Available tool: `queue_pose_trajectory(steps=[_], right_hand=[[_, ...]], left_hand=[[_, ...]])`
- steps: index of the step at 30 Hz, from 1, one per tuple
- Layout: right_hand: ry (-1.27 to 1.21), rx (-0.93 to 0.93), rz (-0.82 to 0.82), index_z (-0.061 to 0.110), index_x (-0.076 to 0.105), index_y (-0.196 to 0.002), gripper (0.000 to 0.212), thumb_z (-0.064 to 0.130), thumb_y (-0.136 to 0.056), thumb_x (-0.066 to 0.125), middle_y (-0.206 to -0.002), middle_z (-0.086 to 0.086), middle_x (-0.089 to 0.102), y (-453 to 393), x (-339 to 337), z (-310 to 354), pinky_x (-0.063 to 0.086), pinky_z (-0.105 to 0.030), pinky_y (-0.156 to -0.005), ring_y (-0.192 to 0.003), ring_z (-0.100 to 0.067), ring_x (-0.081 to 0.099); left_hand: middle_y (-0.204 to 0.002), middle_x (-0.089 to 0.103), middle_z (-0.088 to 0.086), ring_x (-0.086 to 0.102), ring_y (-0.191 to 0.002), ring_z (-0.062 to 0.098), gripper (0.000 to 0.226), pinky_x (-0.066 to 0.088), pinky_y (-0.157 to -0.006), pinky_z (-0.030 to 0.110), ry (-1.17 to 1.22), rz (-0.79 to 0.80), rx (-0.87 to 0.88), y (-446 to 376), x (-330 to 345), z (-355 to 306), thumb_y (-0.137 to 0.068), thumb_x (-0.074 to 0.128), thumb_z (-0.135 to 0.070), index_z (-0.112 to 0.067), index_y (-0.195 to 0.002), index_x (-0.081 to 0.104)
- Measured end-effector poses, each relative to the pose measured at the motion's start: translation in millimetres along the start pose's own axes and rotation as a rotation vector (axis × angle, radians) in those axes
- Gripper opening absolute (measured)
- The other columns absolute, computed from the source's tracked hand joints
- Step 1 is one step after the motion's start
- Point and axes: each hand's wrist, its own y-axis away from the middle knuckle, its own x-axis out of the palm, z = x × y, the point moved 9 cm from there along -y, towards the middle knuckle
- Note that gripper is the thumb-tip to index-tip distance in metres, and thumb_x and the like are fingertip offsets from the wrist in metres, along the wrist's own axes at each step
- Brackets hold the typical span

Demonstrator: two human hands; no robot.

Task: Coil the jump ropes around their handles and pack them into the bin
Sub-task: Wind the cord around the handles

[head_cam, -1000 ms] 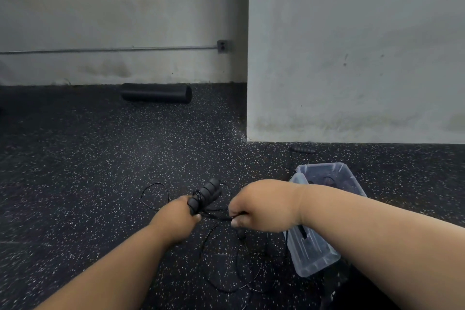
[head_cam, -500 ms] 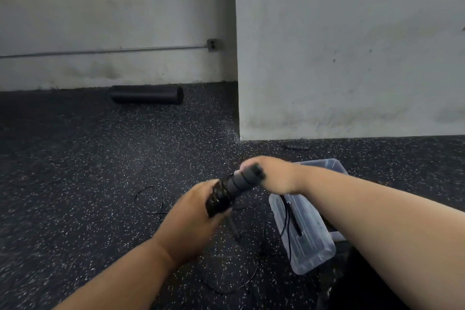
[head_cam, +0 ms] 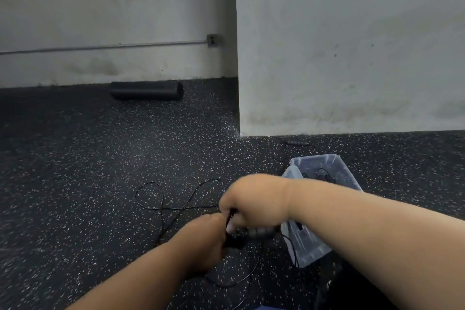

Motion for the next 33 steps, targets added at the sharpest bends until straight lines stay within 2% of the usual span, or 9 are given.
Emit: queue_pose_trajectory(steps=[4, 7, 9, 12, 16, 20, 23, 29, 33], right_hand=[[-0.361, 0.055, -0.168, 0.02, 0.065, -0.079, 0.031, 0.042, -0.084, 0.085, -0.068, 0.011, 0.061, 8.0, -31.9, -41.4, 0.044, -0.029, -0.063, -0.06, -0.002, 0.051], [-0.708, 0.105, -0.1, 0.013, 0.059, -0.083, 0.022, 0.021, -0.102, 0.067, -0.069, 0.013, 0.061, 12.8, -25.3, -62.6, 0.043, -0.022, -0.066, -0.064, 0.0, 0.054], [-0.583, 0.161, -0.086, 0.016, 0.054, -0.081, 0.026, 0.011, -0.107, 0.053, -0.072, 0.011, 0.054, 12.0, -16.9, -64.7, 0.039, -0.019, -0.064, -0.063, 0.0, 0.046], [-0.424, 0.169, -0.105, 0.026, 0.057, -0.089, 0.027, 0.031, -0.111, 0.043, -0.084, 0.011, 0.066, -6.0, 2.8, -48.4, 0.047, -0.024, -0.072, -0.072, -0.002, 0.054], [-0.089, 0.201, 0.013, 0.014, 0.052, -0.121, 0.022, 0.031, -0.109, 0.048, -0.115, -0.014, 0.066, -17.6, 33.8, -34.1, 0.052, -0.04, -0.087, -0.099, -0.031, 0.064], [0.12, 0.196, 0.177, 0.01, 0.051, -0.128, 0.026, 0.01, -0.102, 0.051, -0.12, -0.011, 0.064, -9.9, 48.2, -25.4, 0.053, -0.04, -0.087, -0.103, -0.032, 0.064], [0.136, 0.146, 0.109, 0.018, 0.056, -0.116, 0.014, 0.014, -0.104, 0.051, -0.106, -0.004, 0.064, -10.2, 34.1, -19.4, 0.047, -0.035, -0.076, -0.091, -0.025, 0.061], [-0.161, 0.146, -0.194, 0.024, 0.068, -0.092, 0.019, 0.042, -0.097, 0.07, -0.084, 0.007, 0.069, -0.9, -24.0, -36.3, 0.052, -0.033, -0.072, -0.078, -0.016, 0.063], [-0.364, 0.146, -0.239, 0.023, 0.07, -0.089, 0.025, 0.048, -0.094, 0.073, -0.08, 0.002, 0.07, -0.8, -30.8, -66.1, 0.05, -0.034, -0.068, -0.067, -0.011, 0.056]], left_hand=[[-0.109, 0.071, -0.017, 0.065, -0.099, 0.001, 0.033, 0.052, -0.089, 0.027, 0.263, -0.037, 0.102, 16.5, -36.4, -26.9, -0.089, 0.077, -0.037, -0.036, -0.117, 0.059], [-0.104, 0.073, -0.023, 0.067, -0.096, -0.005, 0.032, 0.055, -0.09, 0.025, 0.618, -0.076, 0.068, 29.0, -60.3, -18.2, -0.089, 0.081, -0.03, -0.041, -0.113, 0.064], [-0.107, 0.073, -0.02, 0.067, -0.099, -0.005, 0.044, 0.054, -0.096, 0.028, 0.801, -0.165, 0.01, 33.0, -72.2, -2.6, -0.09, 0.082, -0.025, -0.041, -0.124, 0.059], [-0.121, 0.066, -0.024, 0.064, -0.104, -0.006, 0.078, 0.048, -0.105, 0.03, 0.953, -0.288, -0.153, 30.0, -74.0, 32.4, -0.09, 0.082, -0.025, -0.05, -0.146, 0.033], [-0.126, 0.064, -0.02, 0.061, -0.113, 0.001, 0.085, 0.042, -0.109, 0.026, 0.815, -0.212, -0.248, 14.5, -51.5, 51.1, -0.092, 0.081, -0.027, -0.048, -0.156, 0.029], [-0.105, 0.072, -0.021, 0.063, -0.096, -0.012, 0.066, 0.047, -0.085, 0.014, 0.797, -0.18, -0.267, 4.1, -29.5, 51.5, -0.092, 0.081, -0.025, -0.037, -0.146, 0.046], [-0.108, 0.069, -0.018, 0.064, -0.098, -0.001, 0.065, 0.047, -0.082, 0.022, 0.655, -0.189, -0.308, 3.2, -28.4, 61.4, -0.093, 0.078, -0.029, -0.034, -0.147, 0.043], [-0.111, 0.074, -0.014, 0.069, -0.102, 0.012, 0.065, 0.056, -0.091, 0.032, 0.167, 0.049, -0.117, 4.7, -22.0, 36.4, -0.089, 0.074, -0.031, -0.05, -0.143, 0.043], [-0.125, 0.071, -0.018, 0.066, -0.112, 0.004, 0.089, 0.051, -0.104, 0.029, 0.26, 0.156, 0.074, 13.1, -10.8, -5.7, -0.088, 0.078, -0.037, -0.058, -0.155, 0.024]])
